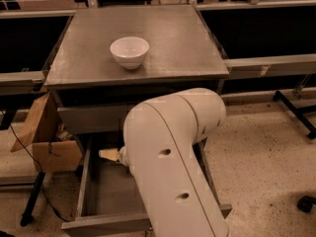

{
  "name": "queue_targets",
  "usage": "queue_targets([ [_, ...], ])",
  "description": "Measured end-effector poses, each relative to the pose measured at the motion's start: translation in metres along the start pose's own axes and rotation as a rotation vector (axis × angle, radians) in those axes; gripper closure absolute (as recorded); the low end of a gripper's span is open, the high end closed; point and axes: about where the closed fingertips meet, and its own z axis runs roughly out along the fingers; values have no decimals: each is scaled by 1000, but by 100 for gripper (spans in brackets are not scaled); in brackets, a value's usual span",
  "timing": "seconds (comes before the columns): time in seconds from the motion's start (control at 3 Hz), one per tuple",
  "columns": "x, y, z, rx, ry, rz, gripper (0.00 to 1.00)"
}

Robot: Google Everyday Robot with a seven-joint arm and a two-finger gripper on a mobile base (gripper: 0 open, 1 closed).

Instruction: Pick green can from middle drawer and place on counter

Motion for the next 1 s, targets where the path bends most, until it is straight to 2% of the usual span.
queue_targets([
  [0.33,5,-11,2,36,-7,-28,0],
  [0.67,15,-21,8,58,-17,-81,0],
  [1.0,28,-28,17,43,-38,-141,0],
])
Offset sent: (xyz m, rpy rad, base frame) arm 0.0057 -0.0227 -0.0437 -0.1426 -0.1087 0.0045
